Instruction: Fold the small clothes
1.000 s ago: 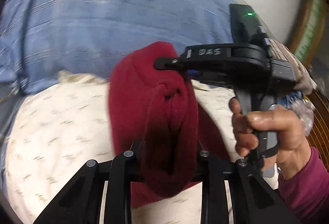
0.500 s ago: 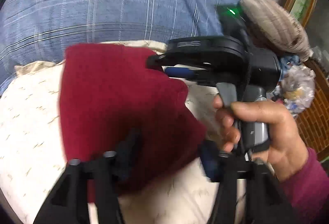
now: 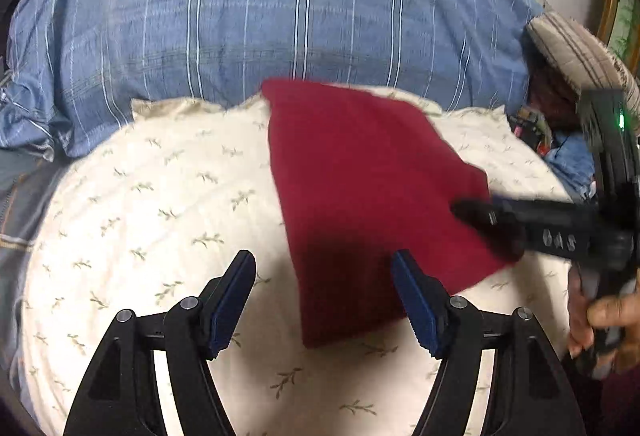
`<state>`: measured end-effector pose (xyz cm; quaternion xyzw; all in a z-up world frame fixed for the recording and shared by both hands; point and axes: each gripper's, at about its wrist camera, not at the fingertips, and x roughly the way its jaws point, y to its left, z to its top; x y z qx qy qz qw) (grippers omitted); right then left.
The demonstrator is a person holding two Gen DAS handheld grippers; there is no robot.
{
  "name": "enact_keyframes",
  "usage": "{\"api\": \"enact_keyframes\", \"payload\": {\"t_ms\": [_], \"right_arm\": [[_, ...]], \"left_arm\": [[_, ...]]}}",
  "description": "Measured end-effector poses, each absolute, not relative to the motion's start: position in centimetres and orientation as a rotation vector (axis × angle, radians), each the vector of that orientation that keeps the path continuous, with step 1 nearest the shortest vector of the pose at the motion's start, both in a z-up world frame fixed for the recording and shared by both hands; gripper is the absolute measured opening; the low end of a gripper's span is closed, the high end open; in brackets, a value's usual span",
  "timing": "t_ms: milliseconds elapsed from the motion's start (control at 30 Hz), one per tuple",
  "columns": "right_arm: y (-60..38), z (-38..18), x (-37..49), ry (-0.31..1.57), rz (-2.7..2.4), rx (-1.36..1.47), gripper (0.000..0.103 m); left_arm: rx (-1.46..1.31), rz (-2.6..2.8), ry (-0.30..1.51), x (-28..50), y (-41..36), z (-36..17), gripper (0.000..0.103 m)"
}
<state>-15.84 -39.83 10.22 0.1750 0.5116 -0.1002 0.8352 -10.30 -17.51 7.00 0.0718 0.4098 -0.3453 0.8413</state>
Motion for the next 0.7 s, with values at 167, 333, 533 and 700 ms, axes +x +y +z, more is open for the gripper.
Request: {"api": "enact_keyframes", "payload": {"t_ms": [167,333,533,700], "right_arm": [[-39.9,11.8,-16.6,1.028,-0.196,0.395,0.047],[-40.5,14.4,-16.4,0.874,-0.257,0.424,0.072],[-40.3,9.9,-14.0,0.992,-0.252,0.489,0.025],[-38.0,11.7,-15.7,0.984,-0.289,0.35,0.016]], "left_arm": [[0.154,-0.735,0.895,-8.6,-19.0,5.4,0.07],[0.128,-0.7,0.844,-4.4,-19.6,4.4,0.07],[0.147,-0.692,0.848,-5.6,-19.7,3.1,0.07],[0.175,-0.691,0.833,-6.5,-19.6,3.1,0.07]]}}
